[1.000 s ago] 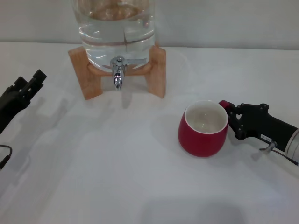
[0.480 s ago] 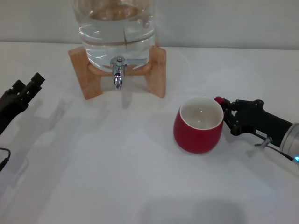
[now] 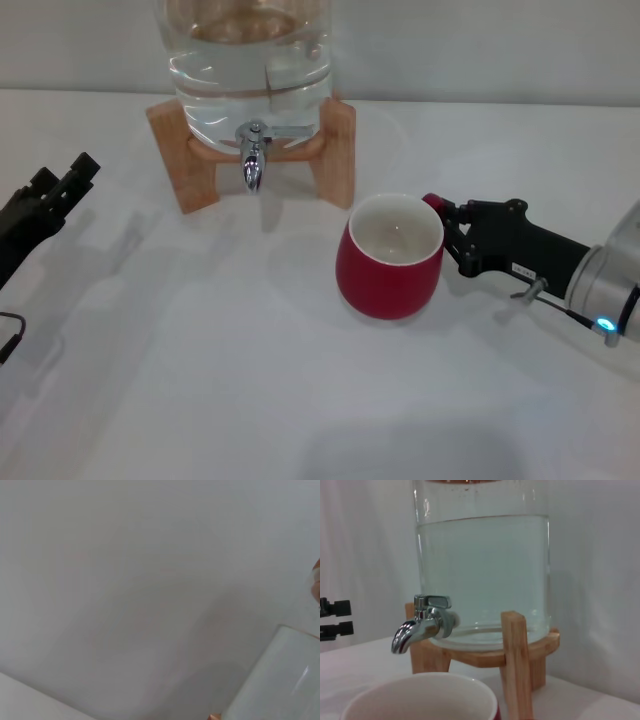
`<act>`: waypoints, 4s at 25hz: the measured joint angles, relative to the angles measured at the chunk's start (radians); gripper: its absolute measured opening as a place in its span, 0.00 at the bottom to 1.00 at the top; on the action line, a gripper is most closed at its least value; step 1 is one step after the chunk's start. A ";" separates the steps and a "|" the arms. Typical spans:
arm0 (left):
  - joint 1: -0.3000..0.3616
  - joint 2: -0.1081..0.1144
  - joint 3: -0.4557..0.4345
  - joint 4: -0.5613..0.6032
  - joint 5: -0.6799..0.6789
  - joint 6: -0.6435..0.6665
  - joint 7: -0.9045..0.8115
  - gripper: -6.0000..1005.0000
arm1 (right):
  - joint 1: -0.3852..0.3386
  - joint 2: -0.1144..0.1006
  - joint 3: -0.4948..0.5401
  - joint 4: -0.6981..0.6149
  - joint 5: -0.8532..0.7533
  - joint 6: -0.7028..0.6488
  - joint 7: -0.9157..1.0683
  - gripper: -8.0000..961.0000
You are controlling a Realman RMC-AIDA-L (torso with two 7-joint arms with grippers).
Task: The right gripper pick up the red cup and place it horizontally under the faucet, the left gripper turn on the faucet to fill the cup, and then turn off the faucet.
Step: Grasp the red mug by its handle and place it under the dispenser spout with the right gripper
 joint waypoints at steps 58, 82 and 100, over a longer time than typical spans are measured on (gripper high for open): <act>-0.002 -0.002 0.000 -0.001 0.003 -0.002 0.000 0.85 | 0.051 0.000 1.120 0.325 -0.814 -0.573 -0.368 0.11; -0.001 -0.003 0.000 -0.015 0.000 -0.009 0.003 0.85 | 0.070 0.000 1.124 0.371 -0.829 -0.650 -0.368 0.11; 0.005 -0.003 0.000 -0.015 0.000 -0.013 0.000 0.84 | 0.072 0.000 1.137 0.365 -0.844 -0.645 -0.368 0.11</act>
